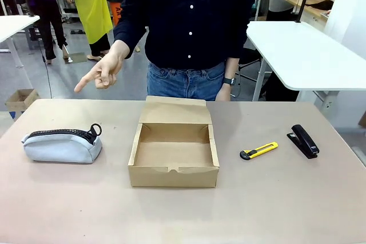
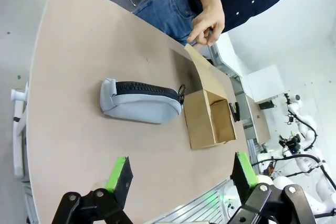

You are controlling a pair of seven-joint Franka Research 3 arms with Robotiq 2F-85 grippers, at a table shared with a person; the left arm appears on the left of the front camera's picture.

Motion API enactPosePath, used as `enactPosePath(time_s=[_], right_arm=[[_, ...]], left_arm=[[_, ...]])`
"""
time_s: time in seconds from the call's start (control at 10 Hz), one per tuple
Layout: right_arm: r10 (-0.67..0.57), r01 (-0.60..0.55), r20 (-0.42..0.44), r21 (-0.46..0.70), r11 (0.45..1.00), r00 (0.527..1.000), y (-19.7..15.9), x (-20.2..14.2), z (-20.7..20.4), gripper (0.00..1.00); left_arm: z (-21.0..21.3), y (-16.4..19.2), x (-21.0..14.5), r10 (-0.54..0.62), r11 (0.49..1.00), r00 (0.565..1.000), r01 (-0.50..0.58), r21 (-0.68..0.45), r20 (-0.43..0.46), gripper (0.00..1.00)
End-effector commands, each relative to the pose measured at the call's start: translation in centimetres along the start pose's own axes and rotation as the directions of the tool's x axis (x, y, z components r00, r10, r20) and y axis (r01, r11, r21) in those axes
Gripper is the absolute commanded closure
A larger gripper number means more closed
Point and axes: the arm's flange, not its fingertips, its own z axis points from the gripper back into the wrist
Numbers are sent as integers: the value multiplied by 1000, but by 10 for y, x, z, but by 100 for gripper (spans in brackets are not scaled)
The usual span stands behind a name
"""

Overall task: Pack the items into the box.
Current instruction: Pick up the item specified by the human and place it in the Mailer Box.

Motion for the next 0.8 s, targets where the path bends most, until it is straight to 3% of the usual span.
enactPosePath(time_s=[0.0, 0.6, 0.7], right_arm=[[26, -27, 9, 11, 1000, 1000, 0, 0, 0, 0], [26, -27, 9, 11, 1000, 1000, 0, 0, 0, 0], [26, -27, 9, 11, 1000, 1000, 0, 0, 0, 0]], left_arm=[[1, -1, 1, -19, 1000, 1000, 19, -12, 9, 0], [-1, 1, -1, 4, 1000, 1000, -4, 4, -1, 0], [-15, -6, 20, -165, 984, 986, 166, 69, -25, 0]])
